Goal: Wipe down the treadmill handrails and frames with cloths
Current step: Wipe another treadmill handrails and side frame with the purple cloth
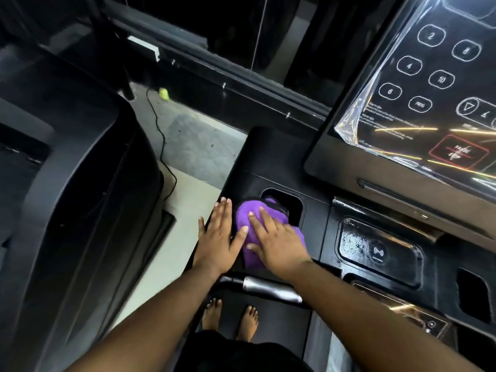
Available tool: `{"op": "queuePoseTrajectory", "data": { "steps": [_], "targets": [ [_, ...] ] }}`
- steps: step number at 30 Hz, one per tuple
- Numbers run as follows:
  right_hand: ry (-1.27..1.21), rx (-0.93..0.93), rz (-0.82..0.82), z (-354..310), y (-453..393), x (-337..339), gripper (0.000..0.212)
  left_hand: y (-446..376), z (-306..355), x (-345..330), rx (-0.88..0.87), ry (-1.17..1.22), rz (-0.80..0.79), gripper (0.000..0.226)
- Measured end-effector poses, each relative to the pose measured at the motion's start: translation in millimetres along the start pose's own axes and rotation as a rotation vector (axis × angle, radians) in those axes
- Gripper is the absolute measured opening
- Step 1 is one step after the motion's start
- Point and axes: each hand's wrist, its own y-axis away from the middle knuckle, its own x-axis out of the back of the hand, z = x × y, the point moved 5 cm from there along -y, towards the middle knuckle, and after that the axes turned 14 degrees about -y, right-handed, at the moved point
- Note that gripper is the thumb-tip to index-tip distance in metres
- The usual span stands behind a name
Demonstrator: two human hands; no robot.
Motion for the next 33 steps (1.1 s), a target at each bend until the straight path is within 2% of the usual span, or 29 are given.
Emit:
{"op": "queuePoseTrajectory", "data": {
  "steps": [4,7,8,10,13,15,17,19,21,23,26,28,33],
  "targets": [
    [0.093,-0.118,0.037,8.6,8.2,11.8,0.08,-0.4,1.6,-0.9,-0.003,-0.036,-0.019,0.09],
    [-0.118,-0.294,-0.023,-5.1,-30.4,14.8,0.071,-0.3,1.8,0.0,-0.007,-0.018,-0.008,0.089],
    [-0.184,-0.299,-0.052,-3.7,-34.4,14.8,0.071,-0.2,1.6,0.1,-0.01,-0.015,-0.006,0.089],
    [-0.188,-0.176,-0.056,3.0,-22.6,16.9,0.066,-0.2,1.0,-1.2,-0.016,-0.02,-0.014,0.09],
    [0.013,0.096,-0.051,24.8,9.9,21.0,0.068,-1.1,2.5,-1.1,-0.014,-0.026,-0.006,0.088],
    [0.161,0.127,-0.087,30.9,8.7,19.0,0.075,-0.1,2.6,-1.0,-0.016,-0.032,-0.006,0.089],
    [0.161,-0.024,-0.056,19.5,-5.1,18.7,0.08,-0.9,2.3,-1.0,-0.013,-0.032,-0.017,0.09],
    [0.068,-0.173,0.002,1.2,-15.1,14.0,0.075,-0.4,3.0,-0.1,-0.013,-0.022,-0.019,0.09],
    [-0.035,-0.195,0.054,-8.7,-11.3,8.4,0.07,-0.4,2.5,1.2,-0.015,-0.004,-0.019,0.091],
    [-0.068,-0.108,0.037,1.4,8.3,9.9,0.073,1.7,4.0,2.3,-0.026,-0.008,-0.021,0.091],
    [0.108,-0.009,-0.003,33.8,39.5,15.9,0.086,1.8,5.4,4.1,-0.04,-0.044,-0.017,0.089],
    [0.189,-0.106,-0.01,42.2,54.3,13.5,0.09,1.5,5.5,2.1,-0.039,-0.072,-0.012,0.089],
    [0.022,-0.364,0.098,26.3,58.6,0.1,0.086,-1.5,4.2,-4.6,-0.038,-0.112,0.006,0.088]
  ]
}}
